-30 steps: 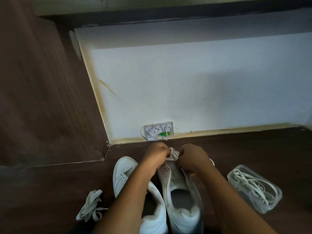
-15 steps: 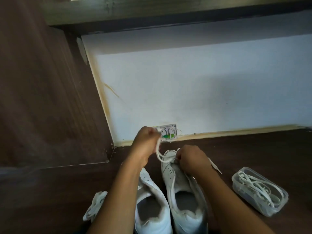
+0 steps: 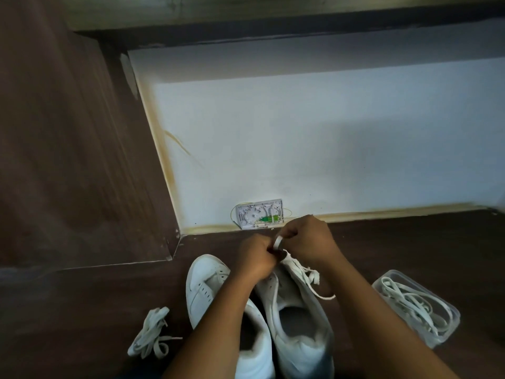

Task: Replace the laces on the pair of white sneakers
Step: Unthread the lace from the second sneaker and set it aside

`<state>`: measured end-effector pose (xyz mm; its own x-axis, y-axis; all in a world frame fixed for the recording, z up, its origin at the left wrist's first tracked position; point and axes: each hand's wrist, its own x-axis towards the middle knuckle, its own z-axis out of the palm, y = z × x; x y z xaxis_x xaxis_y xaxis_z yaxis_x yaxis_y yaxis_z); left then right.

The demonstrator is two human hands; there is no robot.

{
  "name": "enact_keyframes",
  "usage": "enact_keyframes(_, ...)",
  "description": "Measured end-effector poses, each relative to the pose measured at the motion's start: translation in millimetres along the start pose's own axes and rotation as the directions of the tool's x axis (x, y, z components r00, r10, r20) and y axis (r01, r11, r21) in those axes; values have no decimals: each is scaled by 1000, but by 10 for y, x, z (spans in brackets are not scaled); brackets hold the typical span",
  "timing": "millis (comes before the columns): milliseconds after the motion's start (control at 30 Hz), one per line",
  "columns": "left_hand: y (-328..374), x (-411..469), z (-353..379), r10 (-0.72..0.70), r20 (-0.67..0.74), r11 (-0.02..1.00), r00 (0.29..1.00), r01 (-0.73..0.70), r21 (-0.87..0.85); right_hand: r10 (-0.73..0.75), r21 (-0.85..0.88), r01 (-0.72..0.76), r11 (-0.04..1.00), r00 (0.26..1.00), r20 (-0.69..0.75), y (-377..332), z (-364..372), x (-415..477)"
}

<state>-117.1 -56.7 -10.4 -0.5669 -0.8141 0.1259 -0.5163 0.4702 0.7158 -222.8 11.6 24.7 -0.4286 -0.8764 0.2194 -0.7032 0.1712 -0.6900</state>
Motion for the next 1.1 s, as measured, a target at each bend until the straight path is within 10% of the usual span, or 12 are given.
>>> enact_keyframes(133,25,19,-26,-99,-12,989,995,97,-109,109,-365,13,931,944,312,22,63,-50)
enact_keyframes(233,228,-19,-206,-183,-98,898,978,125,-422,184,-452,-69,889,959,215,60,134,-122)
enact_keyframes(367,596,-119,-843,-237,-148,425,960,-34,-904,249,-427,-162,889,956,155,68,157,-130)
enact_keyframes(433,666,-208,-1128,-175,-233,383,957,-152,-911,251,-412,-171,895,956,150,71,161,-122)
enact_keyframes(533,596,-227,-1128,27,-312,766,950,-220,-605,245,-386,-173,906,958,147,62,144,-134)
enact_keyframes(633,391,-145,-679,138,22,988,990,-139,67,253,-364,-181,914,954,160,43,109,-142)
enact_keyframes(767,244,-94,-116,-67,127,806,990,-22,591,246,-338,-173,925,951,187,40,80,-147)
enact_keyframes(1100,290,-102,-117,71,73,687,995,-102,719,277,-335,-212,918,947,160,63,118,-119)
